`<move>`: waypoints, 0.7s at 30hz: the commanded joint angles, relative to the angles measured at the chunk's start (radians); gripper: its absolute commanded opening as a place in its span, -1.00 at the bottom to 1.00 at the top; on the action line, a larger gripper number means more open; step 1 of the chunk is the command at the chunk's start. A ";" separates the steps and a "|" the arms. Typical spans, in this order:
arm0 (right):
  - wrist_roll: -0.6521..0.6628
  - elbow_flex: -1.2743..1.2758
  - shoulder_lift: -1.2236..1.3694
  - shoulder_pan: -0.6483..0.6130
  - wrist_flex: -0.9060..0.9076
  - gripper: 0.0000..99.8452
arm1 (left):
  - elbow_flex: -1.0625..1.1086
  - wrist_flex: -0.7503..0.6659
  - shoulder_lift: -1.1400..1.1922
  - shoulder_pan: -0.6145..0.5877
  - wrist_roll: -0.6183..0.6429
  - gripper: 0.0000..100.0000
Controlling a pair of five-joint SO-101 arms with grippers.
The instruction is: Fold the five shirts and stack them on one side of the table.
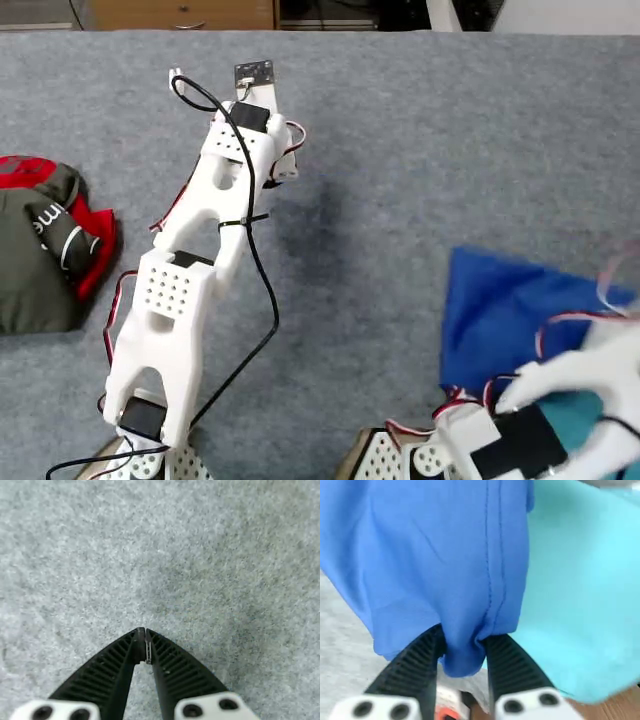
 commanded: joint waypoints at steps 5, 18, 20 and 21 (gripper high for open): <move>0.184 -0.114 -0.050 0.377 -0.069 -0.99 | 0.011 -0.035 -0.005 -0.005 -0.009 -0.96; 0.247 -0.137 -0.048 0.503 -0.172 -0.98 | 0.040 -0.020 -0.016 -0.021 -0.009 -0.96; 0.247 -0.137 -0.048 0.499 -0.172 -0.98 | 0.015 0.011 -0.016 -0.029 -0.009 -0.96; 0.247 -0.137 -0.048 0.496 -0.172 -0.98 | -0.008 0.038 -0.016 -0.041 -0.011 -0.96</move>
